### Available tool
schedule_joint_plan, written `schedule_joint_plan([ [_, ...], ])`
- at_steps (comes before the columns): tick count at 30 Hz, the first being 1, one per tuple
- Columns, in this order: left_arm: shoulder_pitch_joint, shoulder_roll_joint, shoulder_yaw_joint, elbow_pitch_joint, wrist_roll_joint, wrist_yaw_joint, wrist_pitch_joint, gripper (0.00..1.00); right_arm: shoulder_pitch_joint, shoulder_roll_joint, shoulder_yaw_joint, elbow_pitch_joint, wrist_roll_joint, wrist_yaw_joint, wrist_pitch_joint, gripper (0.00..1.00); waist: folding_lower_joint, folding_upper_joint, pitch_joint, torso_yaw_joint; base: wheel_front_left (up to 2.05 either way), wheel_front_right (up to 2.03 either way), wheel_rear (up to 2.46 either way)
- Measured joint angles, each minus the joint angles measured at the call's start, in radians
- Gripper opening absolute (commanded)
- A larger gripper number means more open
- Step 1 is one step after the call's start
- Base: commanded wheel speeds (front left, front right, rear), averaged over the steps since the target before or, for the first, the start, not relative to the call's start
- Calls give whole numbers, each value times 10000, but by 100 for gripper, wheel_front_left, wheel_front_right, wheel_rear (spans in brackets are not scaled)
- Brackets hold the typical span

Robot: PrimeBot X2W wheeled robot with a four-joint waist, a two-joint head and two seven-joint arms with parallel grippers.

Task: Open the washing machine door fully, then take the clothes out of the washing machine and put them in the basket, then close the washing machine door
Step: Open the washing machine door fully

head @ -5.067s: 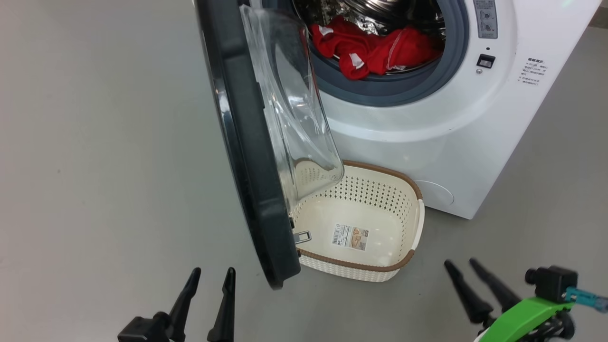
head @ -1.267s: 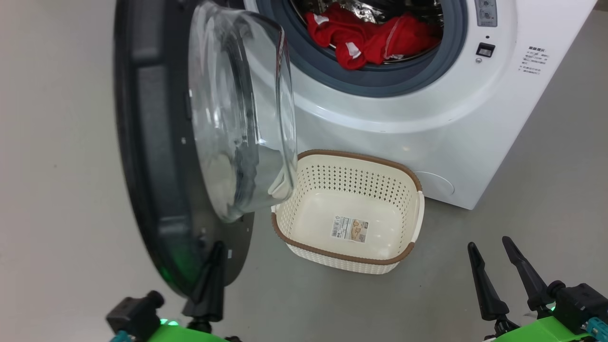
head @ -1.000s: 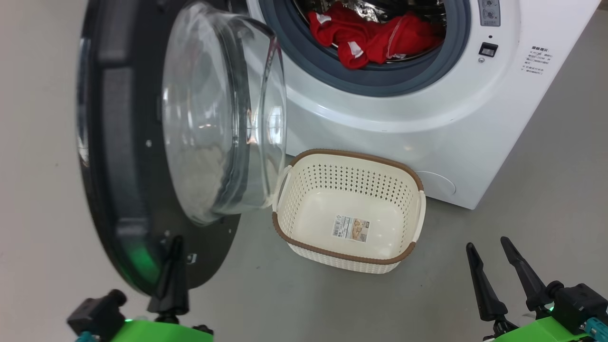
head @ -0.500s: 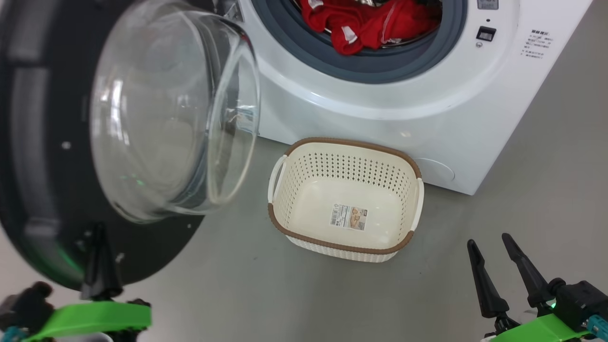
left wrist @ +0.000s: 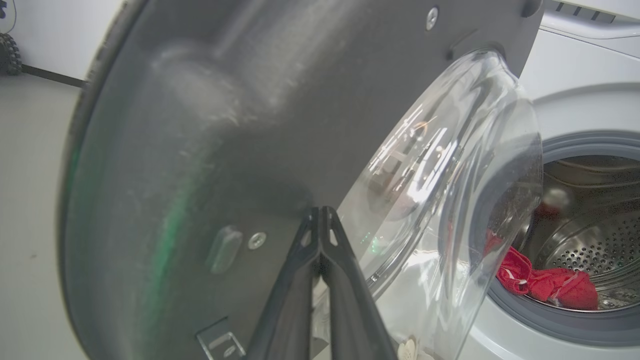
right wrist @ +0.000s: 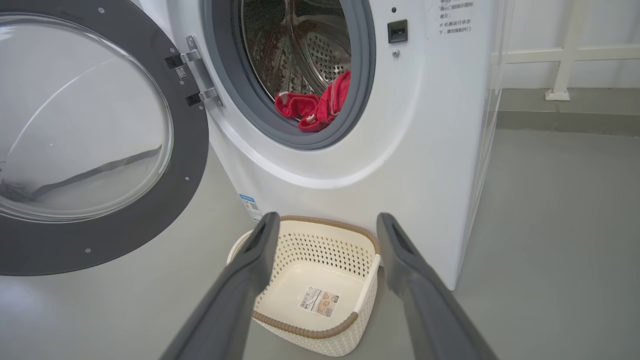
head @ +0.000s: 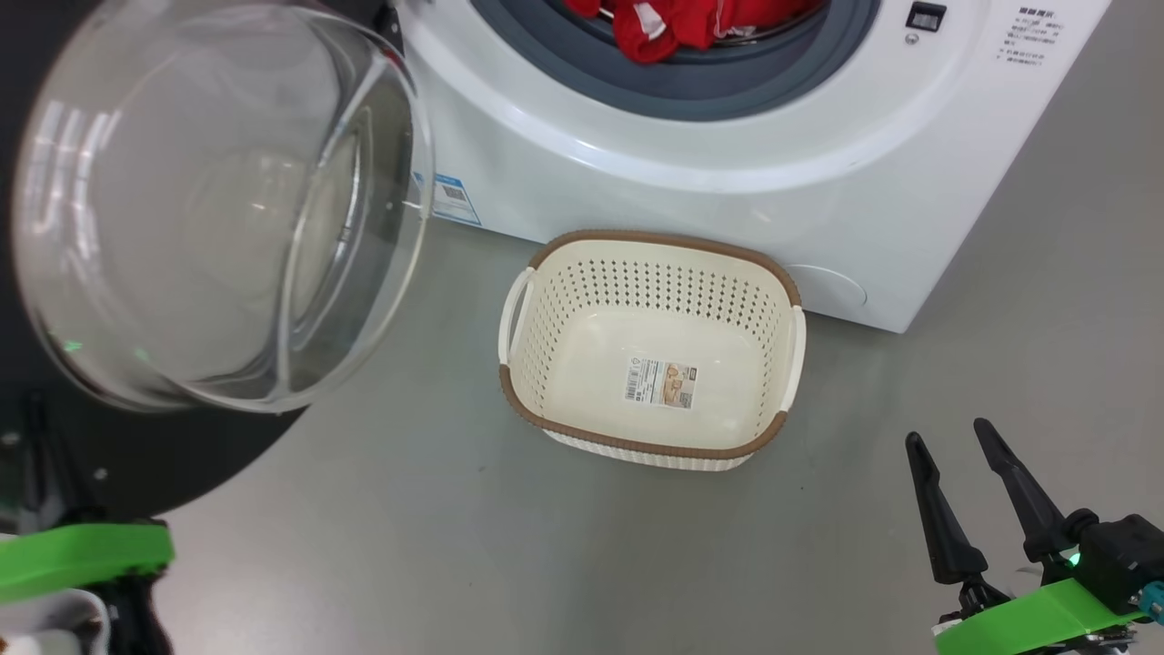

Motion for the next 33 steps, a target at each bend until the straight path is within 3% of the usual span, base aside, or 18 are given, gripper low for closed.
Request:
schedule_joint_plan([
  [19, -1999, -15, 2987, 1358, 1825, -514, -13, 0, -357, -259, -35, -119, 0, 0, -2, 100, 0, 0, 742, -321, 0, 0, 0],
  [33, -2348, 121, 3524, 1749, 2309, -525, -15, 0, -361, -305, 58, -194, 0, 2, -27, 100, 0, 0, 768, -479, 0, 0, 0],
])
